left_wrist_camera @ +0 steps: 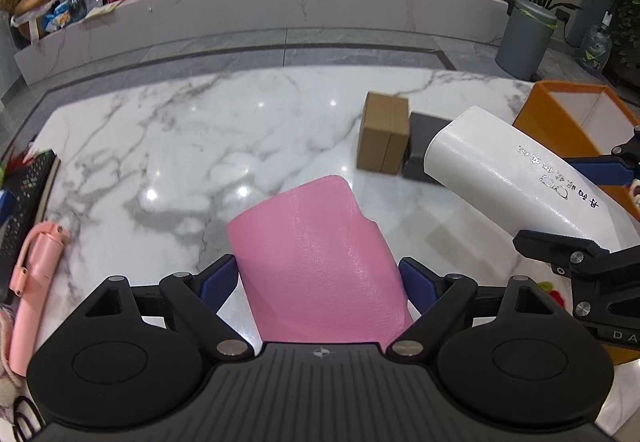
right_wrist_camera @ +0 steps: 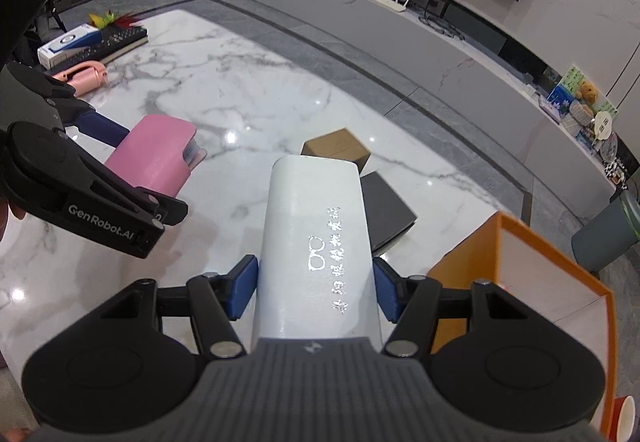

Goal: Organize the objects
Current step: 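Lift the pink pouch with the left tool while the right tool carries the glasses case to the box, then lower the pink pouch into the box with the left tool while the right tool lowers the glasses case, then open both tools and move them toward the orange crochet fruit and yellow tape measure, then grasp the orange crochet fruit with the left tool while the right tool grasps the yellow tape measure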

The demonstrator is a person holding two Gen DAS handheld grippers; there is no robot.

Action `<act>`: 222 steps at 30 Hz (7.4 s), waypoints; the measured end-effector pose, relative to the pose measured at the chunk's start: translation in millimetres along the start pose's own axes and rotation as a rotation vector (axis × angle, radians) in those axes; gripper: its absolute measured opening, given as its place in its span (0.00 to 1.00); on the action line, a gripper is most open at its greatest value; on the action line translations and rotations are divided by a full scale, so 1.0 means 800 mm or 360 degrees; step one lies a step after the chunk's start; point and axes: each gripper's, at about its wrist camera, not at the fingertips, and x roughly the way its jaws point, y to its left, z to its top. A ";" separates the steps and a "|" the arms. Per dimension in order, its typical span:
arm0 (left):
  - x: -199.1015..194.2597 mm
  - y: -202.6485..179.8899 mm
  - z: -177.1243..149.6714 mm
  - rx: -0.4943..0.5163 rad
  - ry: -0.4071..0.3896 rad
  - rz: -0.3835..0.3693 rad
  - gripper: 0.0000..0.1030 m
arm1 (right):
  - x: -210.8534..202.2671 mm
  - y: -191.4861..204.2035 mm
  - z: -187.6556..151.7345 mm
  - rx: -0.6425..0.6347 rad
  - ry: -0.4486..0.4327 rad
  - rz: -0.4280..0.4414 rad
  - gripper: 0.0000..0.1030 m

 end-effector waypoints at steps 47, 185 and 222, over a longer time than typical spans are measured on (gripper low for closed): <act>-0.028 -0.270 0.073 0.0553 -0.0161 -0.0224 0.97 | -0.094 -0.210 -0.156 0.0419 -0.0013 -0.0260 0.61; -0.043 -0.079 -0.004 0.0325 -0.0128 -0.0565 1.00 | -0.103 -0.022 -0.103 0.0252 -0.0243 -0.0163 0.87; 0.047 -0.113 -0.105 0.0388 -0.0214 -0.0726 1.00 | -0.011 0.063 -0.253 0.0758 -0.0361 -0.0165 0.76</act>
